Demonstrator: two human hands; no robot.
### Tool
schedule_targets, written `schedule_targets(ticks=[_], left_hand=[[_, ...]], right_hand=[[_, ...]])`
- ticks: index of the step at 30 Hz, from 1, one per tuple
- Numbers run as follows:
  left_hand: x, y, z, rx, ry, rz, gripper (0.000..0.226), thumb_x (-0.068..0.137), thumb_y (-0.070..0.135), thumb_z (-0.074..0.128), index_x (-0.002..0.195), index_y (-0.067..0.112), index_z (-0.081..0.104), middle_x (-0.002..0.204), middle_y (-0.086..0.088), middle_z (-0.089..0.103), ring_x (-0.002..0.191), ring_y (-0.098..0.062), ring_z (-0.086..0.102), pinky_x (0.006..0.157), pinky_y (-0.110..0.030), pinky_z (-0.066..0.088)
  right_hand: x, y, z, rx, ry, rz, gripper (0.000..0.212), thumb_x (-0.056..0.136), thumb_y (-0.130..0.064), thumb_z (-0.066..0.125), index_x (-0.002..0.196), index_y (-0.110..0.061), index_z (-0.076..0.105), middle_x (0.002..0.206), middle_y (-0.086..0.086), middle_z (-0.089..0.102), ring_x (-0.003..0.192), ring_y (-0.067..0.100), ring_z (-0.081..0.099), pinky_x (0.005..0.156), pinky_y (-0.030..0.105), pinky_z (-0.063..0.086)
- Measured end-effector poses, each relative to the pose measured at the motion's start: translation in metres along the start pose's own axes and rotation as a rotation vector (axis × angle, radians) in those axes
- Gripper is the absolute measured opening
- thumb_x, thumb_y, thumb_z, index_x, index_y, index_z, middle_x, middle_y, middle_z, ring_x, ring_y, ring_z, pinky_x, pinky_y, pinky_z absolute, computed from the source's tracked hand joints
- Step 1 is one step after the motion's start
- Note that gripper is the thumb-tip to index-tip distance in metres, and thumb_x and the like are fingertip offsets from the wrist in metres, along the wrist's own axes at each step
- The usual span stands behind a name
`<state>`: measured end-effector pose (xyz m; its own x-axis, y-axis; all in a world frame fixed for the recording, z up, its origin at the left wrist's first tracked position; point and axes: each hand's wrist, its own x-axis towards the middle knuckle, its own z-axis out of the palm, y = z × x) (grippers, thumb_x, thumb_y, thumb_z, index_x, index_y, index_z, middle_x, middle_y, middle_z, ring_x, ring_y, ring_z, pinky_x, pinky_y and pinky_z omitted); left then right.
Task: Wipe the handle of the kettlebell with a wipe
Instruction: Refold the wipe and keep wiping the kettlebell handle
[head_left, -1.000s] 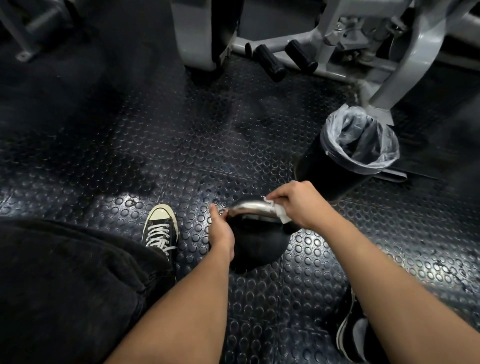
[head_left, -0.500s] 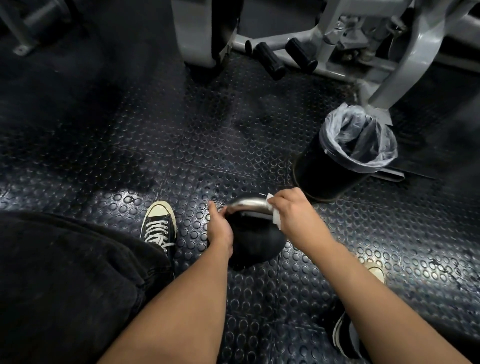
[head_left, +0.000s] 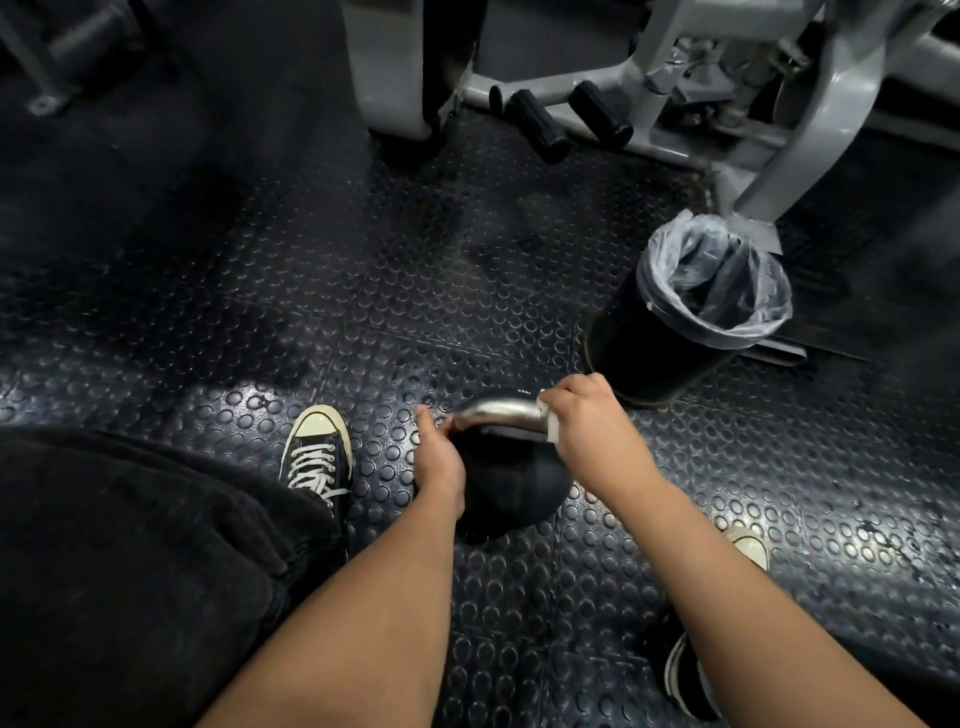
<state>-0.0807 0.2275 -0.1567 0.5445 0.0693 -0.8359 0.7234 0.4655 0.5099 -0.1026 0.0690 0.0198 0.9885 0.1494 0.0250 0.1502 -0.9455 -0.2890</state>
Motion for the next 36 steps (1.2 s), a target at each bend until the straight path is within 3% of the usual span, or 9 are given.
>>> schedule_targets(ticks=[4,10,13,15,20,23,25,31,36], left_hand=[[0.005,-0.001,0.001,-0.001,0.017,-0.01,0.116,0.027,0.112,0.035,0.105,0.04,0.08,0.113,-0.008,0.077,0.107,-0.035,0.071,0.1,-0.057,0.051],[0.005,-0.003,-0.001,0.022,0.005,-0.001,0.109,0.037,0.113,0.033,0.106,0.042,0.079,0.117,-0.006,0.075,0.111,-0.033,0.068,0.102,-0.055,0.05],[0.007,-0.002,0.001,0.011,0.031,-0.007,0.113,0.031,0.114,0.033,0.104,0.041,0.08,0.114,-0.006,0.077,0.108,-0.034,0.07,0.101,-0.055,0.05],[0.009,-0.003,0.001,0.015,0.026,-0.011,0.114,0.029,0.114,0.033,0.104,0.041,0.08,0.114,-0.006,0.076,0.108,-0.035,0.069,0.1,-0.056,0.051],[0.014,-0.008,-0.002,0.018,0.017,-0.006,0.112,0.033,0.114,0.032,0.106,0.043,0.079,0.12,-0.006,0.074,0.113,-0.034,0.067,0.102,-0.056,0.049],[0.013,-0.005,0.0,0.007,0.03,-0.012,0.111,0.035,0.114,0.033,0.105,0.041,0.079,0.116,-0.007,0.076,0.109,-0.036,0.069,0.101,-0.056,0.05],[0.009,-0.004,0.002,0.016,0.028,-0.006,0.108,0.041,0.112,0.033,0.104,0.039,0.08,0.112,-0.007,0.077,0.106,-0.035,0.071,0.1,-0.056,0.052],[0.009,-0.005,0.0,0.029,0.008,0.009,0.115,0.03,0.114,0.031,0.106,0.041,0.079,0.115,-0.007,0.076,0.109,-0.035,0.069,0.101,-0.056,0.051],[-0.01,0.005,0.003,-0.004,-0.008,0.004,0.101,0.052,0.107,0.033,0.106,0.036,0.08,0.111,-0.009,0.077,0.106,-0.035,0.071,0.099,-0.056,0.053]], right_hand=[[-0.008,-0.011,-0.004,0.019,-0.035,-0.13,0.029,0.082,0.012,0.055,0.099,-0.004,0.072,0.104,0.007,0.065,0.095,0.024,0.048,0.083,0.035,0.051],[0.009,-0.003,-0.012,0.052,-0.043,0.051,0.024,0.093,-0.003,0.052,0.101,-0.009,0.074,0.105,0.008,0.069,0.1,0.025,0.05,0.09,0.032,0.044],[0.013,-0.014,-0.017,0.034,-0.117,-0.091,0.023,0.095,-0.006,0.052,0.102,-0.011,0.073,0.11,0.004,0.068,0.103,0.024,0.051,0.091,0.025,0.04],[0.004,-0.01,-0.019,0.056,-0.085,-0.11,0.022,0.094,-0.004,0.054,0.1,-0.011,0.075,0.11,0.004,0.069,0.102,0.024,0.052,0.092,0.026,0.041],[0.011,0.006,-0.011,0.073,-0.013,0.05,0.023,0.093,-0.002,0.057,0.106,-0.01,0.074,0.105,0.007,0.067,0.103,0.026,0.055,0.089,0.029,0.043],[0.005,-0.014,0.001,0.06,0.013,-0.042,0.022,0.09,0.002,0.063,0.106,-0.01,0.073,0.105,0.004,0.064,0.1,0.023,0.054,0.087,0.034,0.05],[-0.011,-0.019,0.007,0.094,0.037,-0.072,0.015,0.09,0.0,0.065,0.102,-0.006,0.073,0.101,0.004,0.06,0.096,0.024,0.055,0.078,0.041,0.055],[-0.016,-0.007,0.011,0.083,0.293,-0.024,0.014,0.084,0.004,0.072,0.096,-0.002,0.072,0.093,0.009,0.062,0.085,0.028,0.055,0.073,0.04,0.054],[-0.027,-0.009,0.029,0.037,0.267,-0.134,0.023,0.082,0.007,0.072,0.104,-0.002,0.069,0.097,0.009,0.061,0.084,0.027,0.053,0.069,0.041,0.052]])
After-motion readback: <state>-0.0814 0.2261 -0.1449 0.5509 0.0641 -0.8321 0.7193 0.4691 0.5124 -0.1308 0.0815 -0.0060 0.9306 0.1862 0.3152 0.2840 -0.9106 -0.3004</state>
